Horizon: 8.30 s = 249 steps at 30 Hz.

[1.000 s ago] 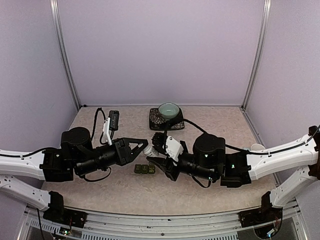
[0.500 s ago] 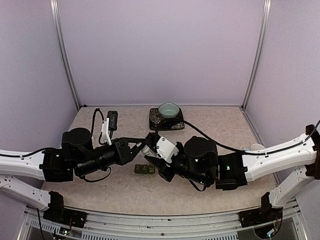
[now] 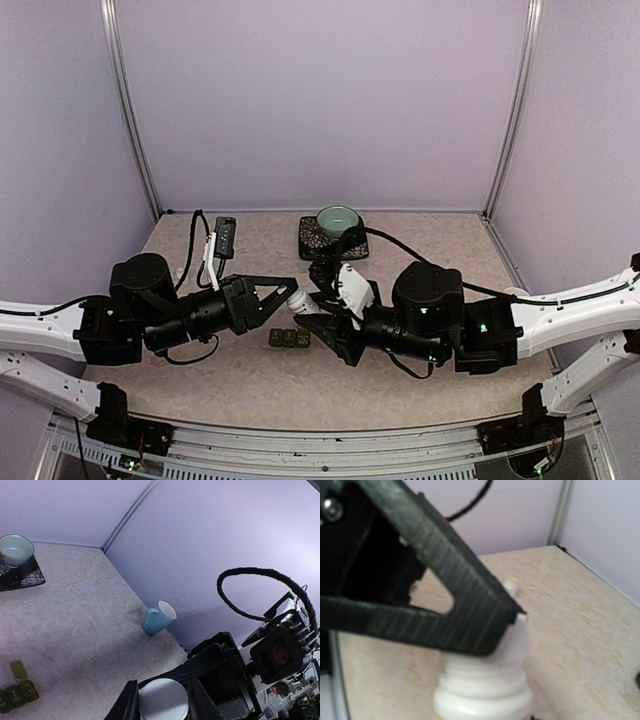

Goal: Sort the pills into containers
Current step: Close the lid of the pill bottle, then screw the lid of the pill container onto the pill bottle.

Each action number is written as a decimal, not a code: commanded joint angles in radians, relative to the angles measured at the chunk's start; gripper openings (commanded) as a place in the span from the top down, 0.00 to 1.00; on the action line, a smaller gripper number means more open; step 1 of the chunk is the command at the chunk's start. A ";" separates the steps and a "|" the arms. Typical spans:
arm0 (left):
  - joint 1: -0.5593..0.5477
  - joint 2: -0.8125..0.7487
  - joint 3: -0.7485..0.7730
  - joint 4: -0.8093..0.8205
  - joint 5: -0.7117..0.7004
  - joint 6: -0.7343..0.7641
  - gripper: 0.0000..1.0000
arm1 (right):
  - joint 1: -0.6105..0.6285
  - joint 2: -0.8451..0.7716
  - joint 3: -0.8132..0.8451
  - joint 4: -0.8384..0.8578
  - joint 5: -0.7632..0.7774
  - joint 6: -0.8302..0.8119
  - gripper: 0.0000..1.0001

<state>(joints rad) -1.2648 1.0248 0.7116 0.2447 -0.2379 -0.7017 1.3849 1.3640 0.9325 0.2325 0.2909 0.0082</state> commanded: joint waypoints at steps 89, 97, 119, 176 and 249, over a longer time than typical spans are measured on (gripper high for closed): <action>-0.036 -0.132 0.080 -0.204 0.059 0.153 0.18 | -0.086 -0.255 -0.282 0.330 -0.417 0.184 0.72; -0.036 -0.021 0.179 -0.306 -0.054 -0.013 0.06 | -0.063 -0.173 -0.306 0.410 -0.232 0.040 0.73; -0.044 0.161 0.328 -0.376 0.008 -0.137 0.27 | -0.021 -0.114 -0.283 0.406 -0.067 -0.056 0.73; -0.065 0.160 0.343 -0.383 -0.022 -0.120 0.57 | -0.021 -0.103 -0.260 0.360 -0.076 -0.036 0.73; -0.069 0.148 0.333 -0.400 -0.055 -0.117 0.59 | -0.021 -0.091 -0.251 0.325 -0.084 -0.022 0.74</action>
<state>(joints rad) -1.3277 1.1870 1.0237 -0.1516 -0.2718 -0.8272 1.3548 1.2633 0.6594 0.5655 0.2100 -0.0246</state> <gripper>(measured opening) 0.429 0.311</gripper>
